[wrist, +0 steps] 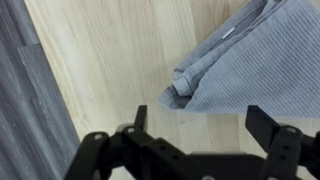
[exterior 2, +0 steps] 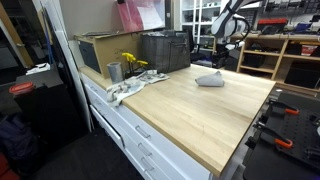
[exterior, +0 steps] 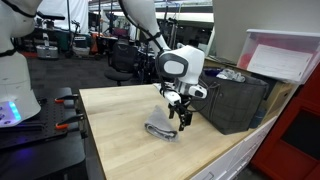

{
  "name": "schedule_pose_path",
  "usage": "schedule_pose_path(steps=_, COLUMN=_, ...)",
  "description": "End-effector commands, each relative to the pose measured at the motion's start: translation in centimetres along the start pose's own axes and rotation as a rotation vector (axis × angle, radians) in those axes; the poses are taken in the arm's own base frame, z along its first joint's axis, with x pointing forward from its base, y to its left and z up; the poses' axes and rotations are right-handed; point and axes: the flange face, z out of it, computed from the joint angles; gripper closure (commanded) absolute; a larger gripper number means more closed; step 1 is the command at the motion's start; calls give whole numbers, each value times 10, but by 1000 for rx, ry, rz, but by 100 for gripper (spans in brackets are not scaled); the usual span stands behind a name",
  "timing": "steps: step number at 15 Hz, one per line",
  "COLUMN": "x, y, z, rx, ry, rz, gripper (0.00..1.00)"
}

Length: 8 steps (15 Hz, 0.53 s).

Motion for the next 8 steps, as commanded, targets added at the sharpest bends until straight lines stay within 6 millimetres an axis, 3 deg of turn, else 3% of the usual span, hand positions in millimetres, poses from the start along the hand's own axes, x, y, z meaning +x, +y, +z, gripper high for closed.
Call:
schedule_pose_path(steps=1, x=17, y=8, z=20, rx=44, ry=-12, rz=12, gripper=0)
schedule_pose_path(steps=6, x=32, y=13, z=41, rx=47, ry=-33, rz=10, gripper=0)
schedule_pose_path(steps=7, x=32, y=15, z=44, rx=44, ry=-44, rz=16, gripper=25)
schedule_pose_path(steps=8, x=33, y=17, z=46, rx=45, ry=-52, rz=21, gripper=26)
